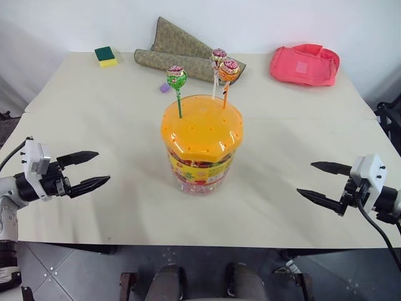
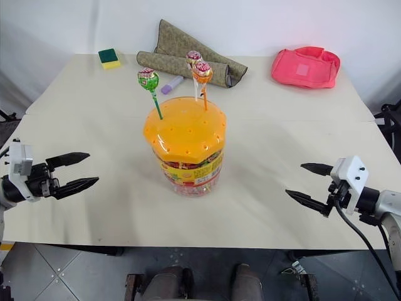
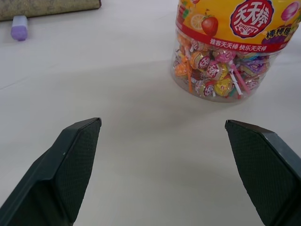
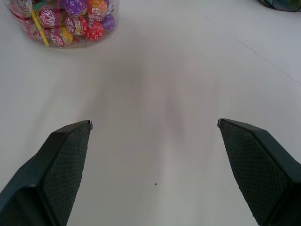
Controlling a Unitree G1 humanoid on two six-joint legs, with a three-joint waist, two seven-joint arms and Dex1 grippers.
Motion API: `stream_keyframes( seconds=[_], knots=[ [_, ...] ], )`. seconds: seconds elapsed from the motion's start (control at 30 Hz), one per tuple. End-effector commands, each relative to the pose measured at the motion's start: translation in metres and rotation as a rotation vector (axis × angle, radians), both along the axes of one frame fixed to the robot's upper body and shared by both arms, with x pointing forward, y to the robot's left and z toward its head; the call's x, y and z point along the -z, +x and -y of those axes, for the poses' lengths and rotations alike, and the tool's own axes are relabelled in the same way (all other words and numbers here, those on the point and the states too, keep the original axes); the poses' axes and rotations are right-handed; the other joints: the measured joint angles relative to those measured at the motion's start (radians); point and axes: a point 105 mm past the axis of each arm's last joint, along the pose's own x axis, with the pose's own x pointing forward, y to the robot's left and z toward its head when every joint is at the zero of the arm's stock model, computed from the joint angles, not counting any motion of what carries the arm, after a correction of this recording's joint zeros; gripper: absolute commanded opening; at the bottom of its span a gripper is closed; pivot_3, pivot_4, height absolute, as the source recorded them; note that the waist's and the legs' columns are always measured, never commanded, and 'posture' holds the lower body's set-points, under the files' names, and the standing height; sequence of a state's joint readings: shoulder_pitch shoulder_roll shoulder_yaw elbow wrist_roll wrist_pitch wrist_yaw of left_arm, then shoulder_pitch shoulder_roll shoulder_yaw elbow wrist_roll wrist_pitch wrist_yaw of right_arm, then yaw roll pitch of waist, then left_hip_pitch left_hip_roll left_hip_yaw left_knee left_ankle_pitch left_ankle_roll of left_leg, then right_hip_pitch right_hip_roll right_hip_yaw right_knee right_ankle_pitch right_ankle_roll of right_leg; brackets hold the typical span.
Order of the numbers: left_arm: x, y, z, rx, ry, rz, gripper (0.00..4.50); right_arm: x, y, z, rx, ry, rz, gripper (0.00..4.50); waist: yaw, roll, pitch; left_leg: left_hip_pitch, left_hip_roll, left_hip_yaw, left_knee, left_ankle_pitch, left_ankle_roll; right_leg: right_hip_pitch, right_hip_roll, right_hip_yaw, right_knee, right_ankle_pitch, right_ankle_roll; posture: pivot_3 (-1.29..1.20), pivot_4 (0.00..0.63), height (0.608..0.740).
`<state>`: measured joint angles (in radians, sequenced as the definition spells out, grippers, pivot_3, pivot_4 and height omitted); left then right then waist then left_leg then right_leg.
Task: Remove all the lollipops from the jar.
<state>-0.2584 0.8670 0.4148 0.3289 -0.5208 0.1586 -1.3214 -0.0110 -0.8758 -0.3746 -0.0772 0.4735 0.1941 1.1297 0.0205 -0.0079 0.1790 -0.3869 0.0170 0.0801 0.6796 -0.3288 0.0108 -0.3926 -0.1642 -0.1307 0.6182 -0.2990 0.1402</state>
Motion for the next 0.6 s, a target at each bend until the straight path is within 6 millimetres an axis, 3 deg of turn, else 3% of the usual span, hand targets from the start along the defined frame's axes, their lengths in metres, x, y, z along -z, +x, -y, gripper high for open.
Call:
stream_keyframes(
  seconds=[0.03, 0.33, 0.6],
  knots=[
    [-0.013, -0.002, -0.003, 0.012, 0.003, 0.047, 4.50, -0.017, -0.001, 0.002, 0.006, -0.002, 0.071, 4.48, 0.000, 0.000, 0.000, 0.000, 0.000, 0.000, 0.000, 0.000, 0.000, 0.000, 0.000, 0.000, 0.000, 0.000, 0.000, 0.00, 0.150, 0.740],
    [-0.025, -0.005, 0.000, 0.006, 0.009, 0.041, 4.50, -0.024, 0.000, -0.004, -0.005, 0.016, 0.094, 4.48, 0.000, 0.000, 0.000, 0.000, 0.000, 0.000, 0.000, 0.000, 0.000, 0.000, 0.000, 0.000, 0.000, 0.000, 0.000, 0.00, 0.150, 0.740],
    [-0.061, -0.014, 0.010, 0.064, 0.046, 0.083, 4.50, -0.057, -0.007, -0.032, -0.113, 0.096, 0.135, 4.48, 0.000, 0.000, 0.000, 0.000, 0.000, 0.000, 0.000, 0.000, 0.000, 0.000, 0.000, 0.000, 0.000, 0.000, 0.000, 0.00, 0.150, 0.740]
  ],
)
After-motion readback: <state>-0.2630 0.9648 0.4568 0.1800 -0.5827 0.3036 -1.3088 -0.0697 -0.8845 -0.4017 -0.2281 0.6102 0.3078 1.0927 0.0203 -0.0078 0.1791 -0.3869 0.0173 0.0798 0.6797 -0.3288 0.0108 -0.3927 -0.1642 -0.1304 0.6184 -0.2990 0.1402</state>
